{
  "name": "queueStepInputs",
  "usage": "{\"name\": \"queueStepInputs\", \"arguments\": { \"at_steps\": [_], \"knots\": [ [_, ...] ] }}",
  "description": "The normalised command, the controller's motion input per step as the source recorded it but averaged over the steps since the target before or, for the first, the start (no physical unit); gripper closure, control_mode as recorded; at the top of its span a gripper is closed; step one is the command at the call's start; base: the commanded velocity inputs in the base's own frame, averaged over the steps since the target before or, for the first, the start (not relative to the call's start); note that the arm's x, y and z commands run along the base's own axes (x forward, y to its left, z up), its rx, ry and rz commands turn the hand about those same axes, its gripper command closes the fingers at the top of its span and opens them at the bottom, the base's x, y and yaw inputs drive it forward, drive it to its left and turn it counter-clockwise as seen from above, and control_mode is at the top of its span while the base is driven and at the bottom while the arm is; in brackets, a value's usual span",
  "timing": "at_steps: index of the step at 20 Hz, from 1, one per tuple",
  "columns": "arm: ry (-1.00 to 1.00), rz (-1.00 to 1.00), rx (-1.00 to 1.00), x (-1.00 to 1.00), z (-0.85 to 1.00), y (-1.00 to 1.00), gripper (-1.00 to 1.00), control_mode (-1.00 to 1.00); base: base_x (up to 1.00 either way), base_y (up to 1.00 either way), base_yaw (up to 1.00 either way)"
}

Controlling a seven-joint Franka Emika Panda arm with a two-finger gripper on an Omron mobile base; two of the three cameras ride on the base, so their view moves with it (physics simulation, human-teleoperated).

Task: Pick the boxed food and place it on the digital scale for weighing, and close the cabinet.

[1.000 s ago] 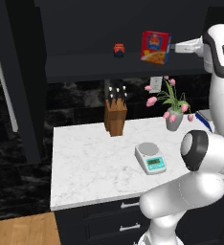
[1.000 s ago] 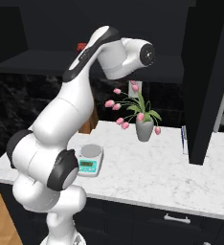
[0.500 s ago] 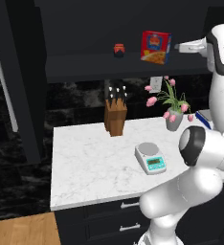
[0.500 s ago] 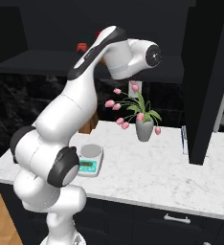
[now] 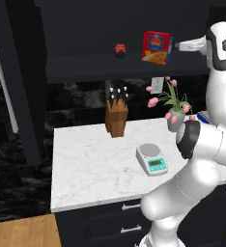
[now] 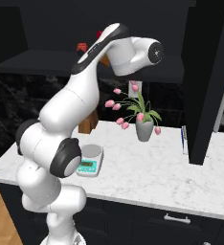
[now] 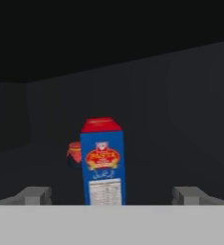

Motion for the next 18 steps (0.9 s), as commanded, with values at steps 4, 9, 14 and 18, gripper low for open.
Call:
{"name": "queueStepInputs", "arguments": {
  "at_steps": [4,9,14,18],
  "knots": [
    [0.0,0.0,-0.01,0.21,0.0,0.05,-1.0,-1.0,0.0,0.0,0.0],
    [0.0,0.0,-0.07,0.16,0.0,0.3,-1.0,-1.0,0.0,0.0,0.0],
    [0.0,0.0,-0.01,0.15,0.0,0.01,-1.0,-1.0,0.0,0.0,0.0],
    [0.0,0.0,-0.08,0.24,-0.06,0.38,-1.0,-1.0,0.0,0.0,0.0]
  ]
}}
